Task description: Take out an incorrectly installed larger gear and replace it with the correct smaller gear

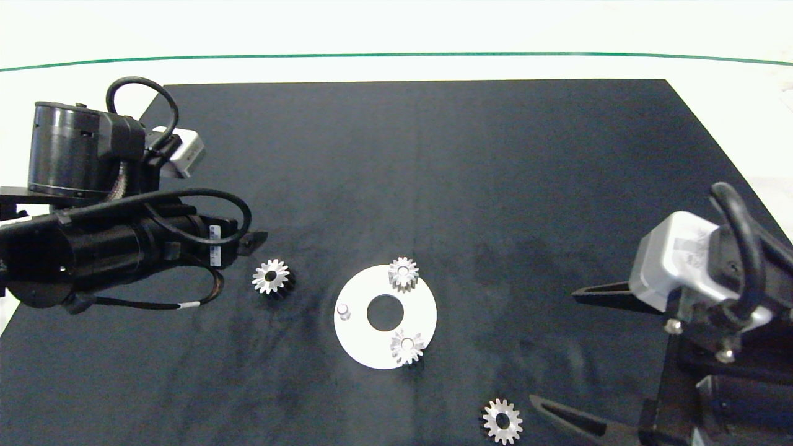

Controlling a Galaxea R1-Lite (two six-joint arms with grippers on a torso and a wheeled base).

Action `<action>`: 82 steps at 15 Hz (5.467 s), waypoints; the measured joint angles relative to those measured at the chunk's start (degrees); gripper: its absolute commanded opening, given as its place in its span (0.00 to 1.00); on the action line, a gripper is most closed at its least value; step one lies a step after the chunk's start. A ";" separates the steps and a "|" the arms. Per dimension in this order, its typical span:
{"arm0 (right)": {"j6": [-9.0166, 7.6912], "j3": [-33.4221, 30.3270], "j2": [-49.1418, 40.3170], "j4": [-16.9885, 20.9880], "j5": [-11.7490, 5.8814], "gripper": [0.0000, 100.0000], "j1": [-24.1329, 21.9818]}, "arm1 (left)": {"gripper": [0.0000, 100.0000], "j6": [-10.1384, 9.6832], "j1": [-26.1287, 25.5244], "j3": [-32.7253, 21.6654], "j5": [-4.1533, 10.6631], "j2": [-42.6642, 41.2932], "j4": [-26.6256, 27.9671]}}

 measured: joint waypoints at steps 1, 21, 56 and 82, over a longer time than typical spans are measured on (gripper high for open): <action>-0.05 -0.96 1.38 1.11 -0.10 1.00 1.21 | 1.00 -0.01 1.22 -0.76 0.00 -0.06 0.18; 0.49 7.86 8.08 4.17 -2.27 1.00 2.58 | 1.00 0.05 19.43 -10.87 -0.02 3.80 0.09; 0.49 11.36 20.18 -9.67 -4.96 0.49 0.13 | 1.00 -0.10 16.35 -11.34 -0.26 -6.53 8.14; 0.16 -0.16 17.90 -3.68 -5.90 0.25 1.37 | 1.00 -0.20 9.16 -11.17 -0.20 -15.45 13.35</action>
